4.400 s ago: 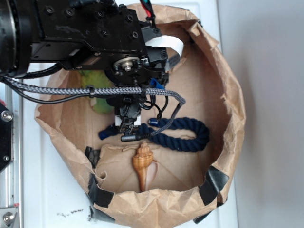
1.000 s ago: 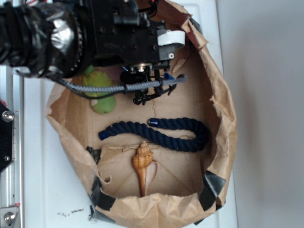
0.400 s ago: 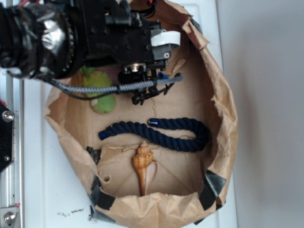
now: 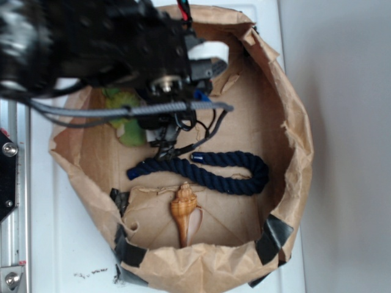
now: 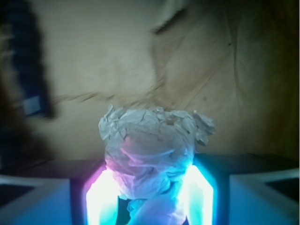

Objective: Grab the white paper.

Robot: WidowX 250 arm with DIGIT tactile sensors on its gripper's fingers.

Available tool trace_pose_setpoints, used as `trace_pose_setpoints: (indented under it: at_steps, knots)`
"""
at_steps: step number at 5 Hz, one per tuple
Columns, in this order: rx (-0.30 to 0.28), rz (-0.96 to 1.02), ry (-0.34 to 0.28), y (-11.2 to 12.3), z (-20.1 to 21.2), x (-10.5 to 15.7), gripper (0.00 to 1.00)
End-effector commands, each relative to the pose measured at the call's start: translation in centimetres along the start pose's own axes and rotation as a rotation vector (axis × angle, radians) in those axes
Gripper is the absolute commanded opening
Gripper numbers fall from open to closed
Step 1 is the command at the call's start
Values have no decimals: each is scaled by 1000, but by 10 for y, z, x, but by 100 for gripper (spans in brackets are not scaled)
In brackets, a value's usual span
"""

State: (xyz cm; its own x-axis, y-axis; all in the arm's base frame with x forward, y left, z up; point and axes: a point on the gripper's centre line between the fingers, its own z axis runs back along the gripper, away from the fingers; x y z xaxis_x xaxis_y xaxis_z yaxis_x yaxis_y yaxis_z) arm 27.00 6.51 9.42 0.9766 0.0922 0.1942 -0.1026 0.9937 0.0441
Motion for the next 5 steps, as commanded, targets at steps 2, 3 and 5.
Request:
trace_pose_setpoints:
  at_steps: [2,3,5]
  knots:
    - [-134,30,-36,-15,96,31,0]
    - [-146,25,-39,-18,98,31,0]
    - [-78,-29,-66,-29,91,21,6]
